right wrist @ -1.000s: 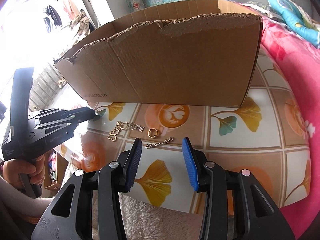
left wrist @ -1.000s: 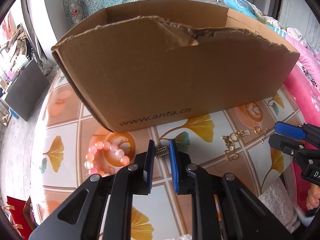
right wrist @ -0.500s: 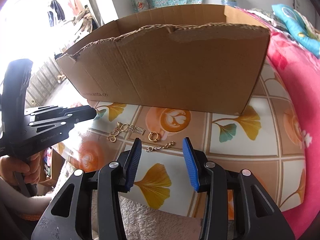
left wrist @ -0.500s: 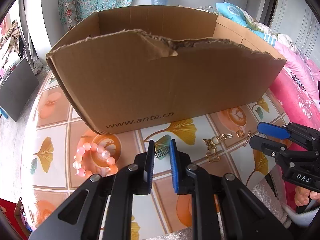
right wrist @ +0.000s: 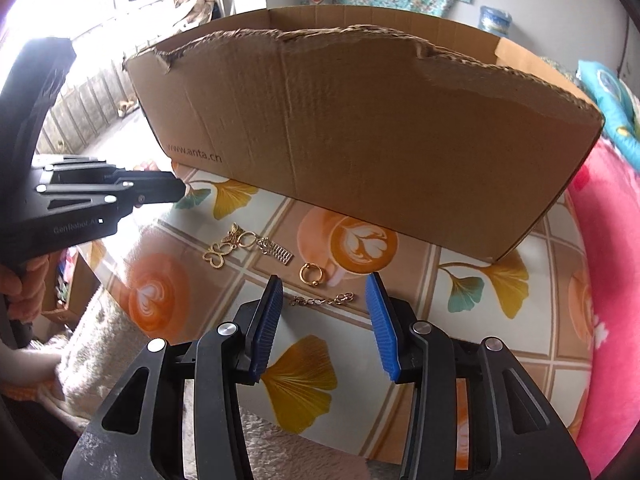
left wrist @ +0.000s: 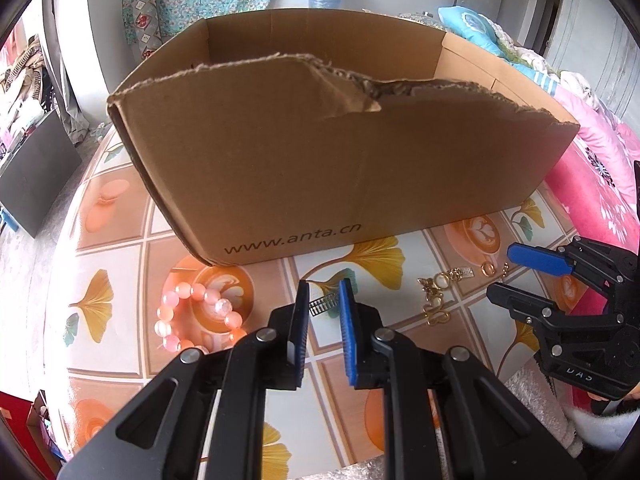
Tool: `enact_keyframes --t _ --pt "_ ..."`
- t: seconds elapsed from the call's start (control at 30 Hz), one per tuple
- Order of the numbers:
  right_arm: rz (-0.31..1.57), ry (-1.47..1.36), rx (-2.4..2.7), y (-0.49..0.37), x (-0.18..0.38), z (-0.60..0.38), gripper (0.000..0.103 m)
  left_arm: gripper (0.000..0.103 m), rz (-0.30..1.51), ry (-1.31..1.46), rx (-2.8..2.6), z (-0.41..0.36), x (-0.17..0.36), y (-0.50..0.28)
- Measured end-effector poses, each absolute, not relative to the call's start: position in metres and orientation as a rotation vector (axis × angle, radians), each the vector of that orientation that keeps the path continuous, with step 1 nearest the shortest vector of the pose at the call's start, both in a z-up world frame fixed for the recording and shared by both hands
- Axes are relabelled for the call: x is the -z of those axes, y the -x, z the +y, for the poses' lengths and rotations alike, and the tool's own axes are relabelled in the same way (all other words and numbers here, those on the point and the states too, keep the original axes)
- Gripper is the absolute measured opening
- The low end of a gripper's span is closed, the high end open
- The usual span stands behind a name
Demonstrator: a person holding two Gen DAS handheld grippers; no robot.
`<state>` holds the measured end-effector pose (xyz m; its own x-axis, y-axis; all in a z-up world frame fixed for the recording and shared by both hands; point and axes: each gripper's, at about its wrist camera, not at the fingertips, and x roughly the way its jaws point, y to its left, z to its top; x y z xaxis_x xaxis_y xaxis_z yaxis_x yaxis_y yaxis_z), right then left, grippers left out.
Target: Organize jewelry
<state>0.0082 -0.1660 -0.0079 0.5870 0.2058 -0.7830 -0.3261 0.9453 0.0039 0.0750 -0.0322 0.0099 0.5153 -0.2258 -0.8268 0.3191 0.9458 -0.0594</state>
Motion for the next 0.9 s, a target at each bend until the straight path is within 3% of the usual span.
enact_keyframes --t 0.17,0.23,0.3,0.6,0.9 --pt "0.891 0.135 -0.290 -0.006 0.006 -0.168 0.026 0.014 0.975 -0.105 0.328 -0.032 -0.010 -0.075" --pt "0.896 0.112 -0.283 -0.008 0.005 -0.175 0.011 0.014 0.973 -0.107 0.328 -0.032 -0.011 -0.075" --pt "0.902 0.078 -0.279 -0.010 0.005 -0.181 0.003 0.014 0.971 -0.106 0.328 -0.031 -0.011 -0.075" --pt "0.913 -0.184 -0.300 -0.006 0.003 -0.218 0.002 0.014 0.954 -0.107 0.318 -0.026 -0.016 -0.073" --pt "0.853 -0.271 -0.321 -0.004 -0.018 -0.236 0.002 0.014 0.942 -0.104 0.312 -0.024 -0.020 -0.071"
